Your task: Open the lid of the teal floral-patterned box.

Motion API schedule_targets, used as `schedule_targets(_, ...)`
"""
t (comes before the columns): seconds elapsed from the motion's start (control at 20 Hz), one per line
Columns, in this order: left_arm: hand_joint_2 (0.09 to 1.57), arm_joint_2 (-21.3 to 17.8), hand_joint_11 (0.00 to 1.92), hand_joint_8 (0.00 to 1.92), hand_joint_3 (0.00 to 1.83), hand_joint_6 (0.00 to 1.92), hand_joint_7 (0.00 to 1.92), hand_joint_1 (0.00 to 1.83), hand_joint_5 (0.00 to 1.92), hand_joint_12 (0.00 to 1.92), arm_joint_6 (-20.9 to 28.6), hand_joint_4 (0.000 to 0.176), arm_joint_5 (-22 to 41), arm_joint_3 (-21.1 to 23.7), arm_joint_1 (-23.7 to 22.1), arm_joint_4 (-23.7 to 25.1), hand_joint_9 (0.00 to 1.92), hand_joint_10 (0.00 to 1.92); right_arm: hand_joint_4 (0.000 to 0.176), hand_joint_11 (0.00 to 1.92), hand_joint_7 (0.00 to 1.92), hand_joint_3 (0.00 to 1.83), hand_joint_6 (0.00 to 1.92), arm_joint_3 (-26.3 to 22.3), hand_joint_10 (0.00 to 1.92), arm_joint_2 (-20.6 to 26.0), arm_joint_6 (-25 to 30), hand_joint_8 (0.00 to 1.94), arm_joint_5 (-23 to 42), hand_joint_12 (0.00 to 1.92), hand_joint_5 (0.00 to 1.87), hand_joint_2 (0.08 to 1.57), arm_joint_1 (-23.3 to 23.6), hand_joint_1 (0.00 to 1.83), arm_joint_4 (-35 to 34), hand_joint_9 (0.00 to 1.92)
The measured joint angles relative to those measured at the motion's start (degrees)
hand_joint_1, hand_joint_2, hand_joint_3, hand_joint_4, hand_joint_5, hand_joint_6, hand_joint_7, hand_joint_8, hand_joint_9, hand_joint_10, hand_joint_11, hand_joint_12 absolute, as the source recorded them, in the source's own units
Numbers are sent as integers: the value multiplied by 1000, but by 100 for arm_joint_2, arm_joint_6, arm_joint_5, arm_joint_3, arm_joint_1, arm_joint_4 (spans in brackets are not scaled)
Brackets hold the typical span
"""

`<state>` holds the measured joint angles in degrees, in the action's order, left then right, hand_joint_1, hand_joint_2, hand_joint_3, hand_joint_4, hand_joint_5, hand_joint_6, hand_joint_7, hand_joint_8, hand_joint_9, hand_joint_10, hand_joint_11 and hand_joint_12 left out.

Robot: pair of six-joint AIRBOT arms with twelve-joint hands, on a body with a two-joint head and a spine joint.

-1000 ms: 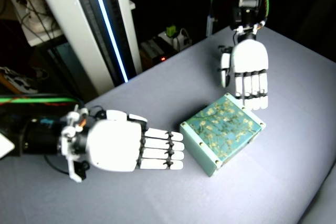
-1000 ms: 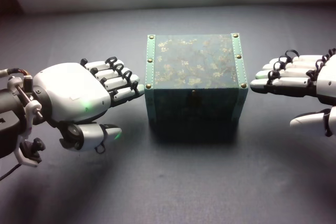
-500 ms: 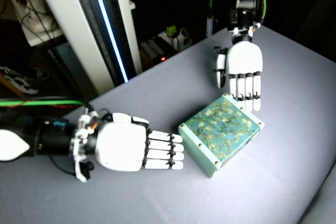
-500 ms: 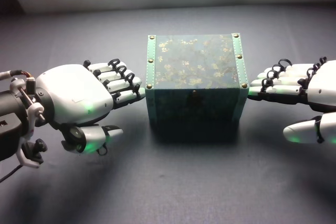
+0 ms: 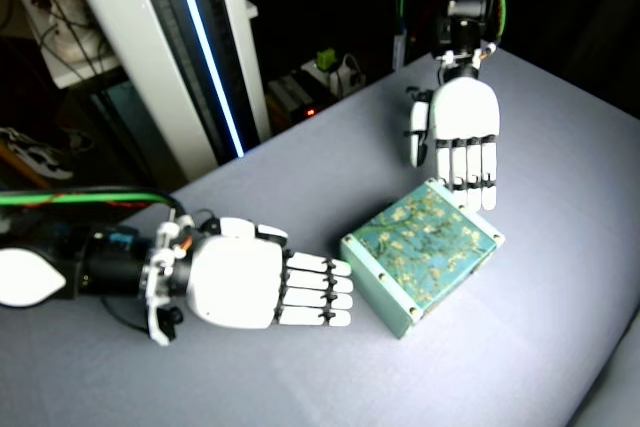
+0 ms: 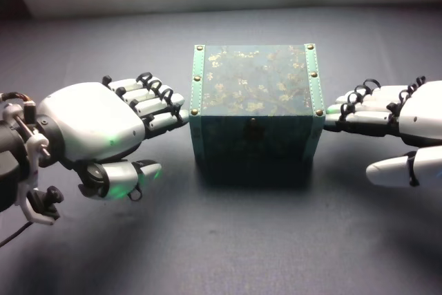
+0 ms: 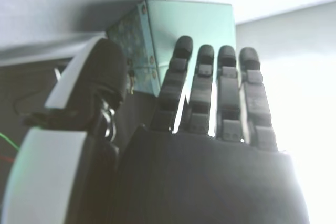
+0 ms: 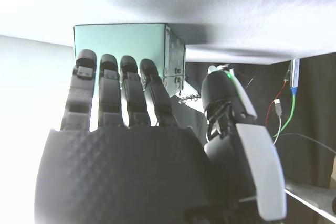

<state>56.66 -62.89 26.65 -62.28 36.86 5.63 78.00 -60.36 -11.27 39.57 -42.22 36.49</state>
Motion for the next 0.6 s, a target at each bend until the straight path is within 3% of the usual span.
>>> schedule_targets(0.15,1571,-44,3,9,147,10,25,0,28,4,7,0,299,59,46,-155,35,11,0,48,0,0,0,0,0,4,-4,0,92,23,0,1299,0,0,-262,0)
schedule_targets(0.3,1571,-66,1,3,98,4,8,0,15,0,17,0,737,90,57,-210,17,5,0,42,4,0,5,-9,0,2,0,1,459,21,12,1346,7,0,-549,0)
schedule_targets(0.6,1566,-66,0,0,43,0,0,0,0,0,98,0,942,129,57,-216,2,0,0,13,4,3,15,-7,0,2,9,2,686,8,47,1356,39,0,-761,0)
